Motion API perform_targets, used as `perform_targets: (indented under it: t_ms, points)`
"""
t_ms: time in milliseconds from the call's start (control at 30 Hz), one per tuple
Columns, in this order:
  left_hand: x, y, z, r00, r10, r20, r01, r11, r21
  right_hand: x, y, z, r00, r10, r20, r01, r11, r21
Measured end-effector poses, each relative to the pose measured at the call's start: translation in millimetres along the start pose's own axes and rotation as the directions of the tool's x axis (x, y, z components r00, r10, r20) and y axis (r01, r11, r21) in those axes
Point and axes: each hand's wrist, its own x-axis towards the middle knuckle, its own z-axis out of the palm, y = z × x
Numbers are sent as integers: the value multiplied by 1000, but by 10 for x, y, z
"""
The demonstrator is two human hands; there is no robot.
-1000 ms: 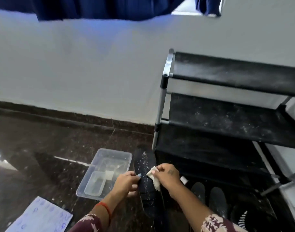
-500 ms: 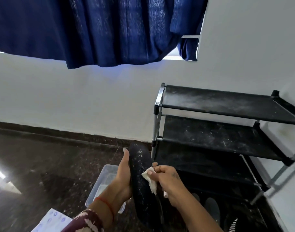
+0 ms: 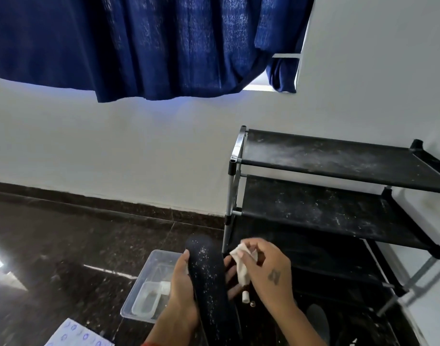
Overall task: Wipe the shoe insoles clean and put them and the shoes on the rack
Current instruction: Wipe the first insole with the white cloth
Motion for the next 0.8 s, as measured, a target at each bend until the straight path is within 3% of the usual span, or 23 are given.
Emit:
perform_targets:
  t_ms: [133,200,300,467,600,800]
  points:
    - [97,4,70,996,83,33,-86,992,93,5,-137,228,981,-162,108,157,986,51]
    - [145,-9,60,987,154,-43,-148,982,117,-39,-137,420,945,-278,170,279,960,19]
    - [205,48,28,967,185,-176,-156,974,163,-26,-134,558,918,-311,246,315,949,25]
    - [212,148,25,970,163,-178,-137,979,152,112,-78,647,857,-407,317,462,879,-120]
    - [253,170,14,986,125,-112,-113,987,111,207,66,693,902,-376,211,419,879,-226]
    - [229,170,32,995,0,-99,22,975,222,349,87,599,981,-189,35,192,968,-164]
